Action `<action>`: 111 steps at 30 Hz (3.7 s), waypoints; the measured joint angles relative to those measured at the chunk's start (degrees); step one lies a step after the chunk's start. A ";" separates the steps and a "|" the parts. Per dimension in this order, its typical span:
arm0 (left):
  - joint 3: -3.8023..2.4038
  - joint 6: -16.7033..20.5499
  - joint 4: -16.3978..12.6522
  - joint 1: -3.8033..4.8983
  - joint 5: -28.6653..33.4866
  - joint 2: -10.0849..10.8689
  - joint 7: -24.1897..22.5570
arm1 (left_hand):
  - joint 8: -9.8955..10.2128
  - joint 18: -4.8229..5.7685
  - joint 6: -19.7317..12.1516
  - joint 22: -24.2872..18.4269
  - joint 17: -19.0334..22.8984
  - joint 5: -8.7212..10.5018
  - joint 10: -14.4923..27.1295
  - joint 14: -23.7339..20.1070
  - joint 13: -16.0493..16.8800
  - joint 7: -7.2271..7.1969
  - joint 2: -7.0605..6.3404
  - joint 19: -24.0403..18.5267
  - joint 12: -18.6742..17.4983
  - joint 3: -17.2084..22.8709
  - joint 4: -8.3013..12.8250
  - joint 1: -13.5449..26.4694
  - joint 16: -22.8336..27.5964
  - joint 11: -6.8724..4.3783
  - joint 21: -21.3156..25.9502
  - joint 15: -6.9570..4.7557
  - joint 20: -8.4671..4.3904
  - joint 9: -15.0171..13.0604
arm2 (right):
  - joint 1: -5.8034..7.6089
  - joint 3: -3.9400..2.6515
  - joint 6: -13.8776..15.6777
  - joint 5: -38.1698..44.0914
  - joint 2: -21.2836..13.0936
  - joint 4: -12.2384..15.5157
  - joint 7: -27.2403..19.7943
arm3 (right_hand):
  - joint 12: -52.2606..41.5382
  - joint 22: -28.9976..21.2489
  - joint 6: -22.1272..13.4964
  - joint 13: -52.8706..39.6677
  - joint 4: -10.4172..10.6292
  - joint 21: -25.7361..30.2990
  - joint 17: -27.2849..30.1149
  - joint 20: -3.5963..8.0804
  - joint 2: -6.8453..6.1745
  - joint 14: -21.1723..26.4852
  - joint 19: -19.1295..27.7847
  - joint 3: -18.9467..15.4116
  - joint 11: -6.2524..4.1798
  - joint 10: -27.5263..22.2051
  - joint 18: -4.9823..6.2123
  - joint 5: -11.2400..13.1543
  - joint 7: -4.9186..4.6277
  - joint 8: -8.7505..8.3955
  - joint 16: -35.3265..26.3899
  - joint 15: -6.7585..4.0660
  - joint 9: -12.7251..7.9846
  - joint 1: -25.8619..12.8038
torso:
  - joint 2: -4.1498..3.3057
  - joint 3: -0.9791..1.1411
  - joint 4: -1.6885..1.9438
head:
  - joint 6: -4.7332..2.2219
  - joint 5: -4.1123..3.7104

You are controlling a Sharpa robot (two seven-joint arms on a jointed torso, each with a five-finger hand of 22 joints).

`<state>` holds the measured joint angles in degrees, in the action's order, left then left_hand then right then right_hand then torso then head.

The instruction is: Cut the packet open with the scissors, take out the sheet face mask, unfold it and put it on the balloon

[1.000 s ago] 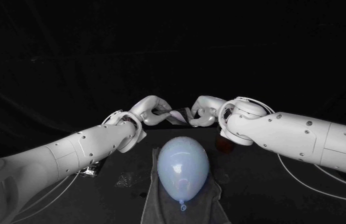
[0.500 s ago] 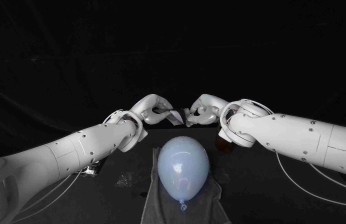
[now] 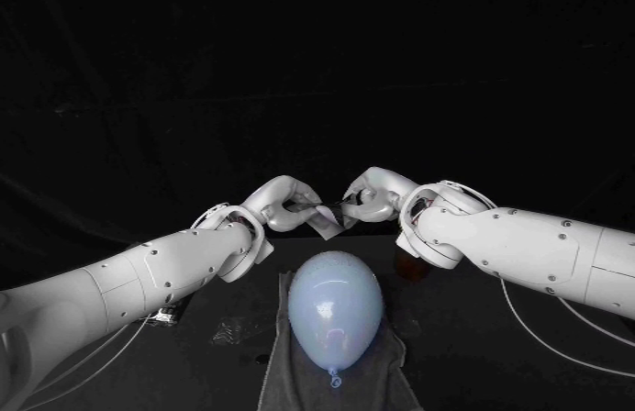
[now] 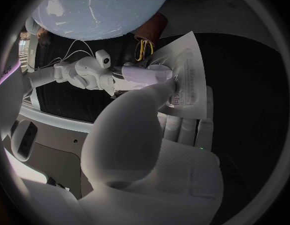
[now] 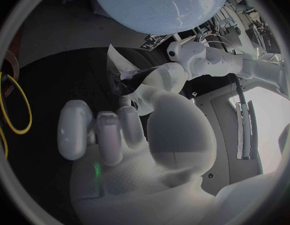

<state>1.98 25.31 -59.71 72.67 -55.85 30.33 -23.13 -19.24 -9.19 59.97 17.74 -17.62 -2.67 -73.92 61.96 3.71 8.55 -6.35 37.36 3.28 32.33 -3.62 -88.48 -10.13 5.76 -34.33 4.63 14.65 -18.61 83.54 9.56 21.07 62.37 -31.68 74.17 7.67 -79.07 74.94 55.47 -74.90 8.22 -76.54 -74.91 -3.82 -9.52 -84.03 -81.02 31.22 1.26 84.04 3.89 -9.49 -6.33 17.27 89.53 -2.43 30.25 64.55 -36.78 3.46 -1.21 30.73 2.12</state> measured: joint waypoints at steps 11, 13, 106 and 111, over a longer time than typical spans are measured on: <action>0.01 -0.26 -0.91 0.00 0.26 -0.04 -0.11 | 0.03 0.00 0.08 0.06 0.01 0.01 0.00 0.00 0.01 0.08 -0.08 -0.14 0.00 0.16 0.17 0.07 0.00 0.00 -0.21 0.00 0.14 0.00 | 0.00 0.00 -1.59 3.96 1.09 -1.18 0.63 | 4.94 0.01 -1.86 -0.04 -2.65 3.06 -0.04 -1.21 -2.35 0.02 1.84 -1.95 1.55 -1.93 0.00 5.04 -1.25 -2.00 -0.22 1.02 -0.98 3.10 | -0.02 0.00 0.01 | 0.20 -0.08; 0.02 -0.30 -0.92 -0.01 0.50 -0.03 -0.16 | 0.03 0.00 0.08 0.06 0.01 0.01 0.01 0.00 0.01 0.08 -0.08 -0.20 -0.01 0.16 0.17 0.08 0.00 0.01 -0.22 0.00 0.21 0.00 | 0.00 0.03 -2.33 5.11 1.10 -1.26 0.85 | 5.03 0.01 -1.87 -0.04 -3.10 3.06 -0.04 -1.21 -2.27 0.11 1.84 -1.97 1.53 -1.95 0.00 5.81 -1.25 -2.00 -0.23 1.12 -1.05 3.85 | -0.01 0.00 0.01 | 0.20 -0.09; -0.35 -3.58 -3.23 0.62 24.19 -5.94 19.29 | 1.15 -0.60 -7.21 -3.76 -14.19 -0.18 8.80 1.48 5.57 2.18 -1.47 11.39 13.03 -37.70 -13.68 25.95 -28.62 1.01 -0.40 -1.33 -2.75 -0.50 | -1.60 0.01 1.97 29.52 9.88 -10.73 22.14 | -5.53 0.00 6.42 0.00 -4.37 -4.01 0.01 2.05 5.32 0.20 -2.67 2.64 -2.50 0.00 -0.85 6.87 3.34 3.59 0.22 -1.87 0.24 6.79 | -0.01 0.07 -0.01 | -1.36 -4.06; -0.40 -2.80 -3.23 0.65 25.16 -6.01 19.99 | 0.84 -0.57 -7.28 -4.16 -14.05 -0.18 8.80 1.73 5.75 2.10 -0.33 11.59 13.35 -35.39 -13.50 27.10 -28.62 1.01 0.17 -1.57 -2.54 -0.63 | -1.84 0.03 1.33 30.29 9.99 -10.34 22.41 | -5.50 0.01 6.42 -0.01 -4.37 -4.01 0.00 2.05 5.31 0.06 -2.66 2.64 -2.59 0.09 -0.85 6.98 3.34 3.59 0.07 -2.01 0.24 6.79 | -0.05 0.05 0.03 | -1.22 -4.13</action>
<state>1.58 22.51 -62.94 73.32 -30.69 24.33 -3.14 -18.40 -9.76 52.68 13.57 -31.67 -2.85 -65.11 63.69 9.46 10.65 -6.68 48.95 16.63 -3.07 -17.13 -61.38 -38.75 6.77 -34.16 3.06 12.10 -19.24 81.70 9.59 22.39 92.66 -21.69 63.83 30.08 -84.58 74.95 61.90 -74.91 3.85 -80.55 -74.91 -1.76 -4.20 -83.97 -83.68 33.86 -1.33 84.13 3.04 -2.51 -2.99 20.87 89.60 -4.44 30.48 71.34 -36.83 3.51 -1.18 29.51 -2.01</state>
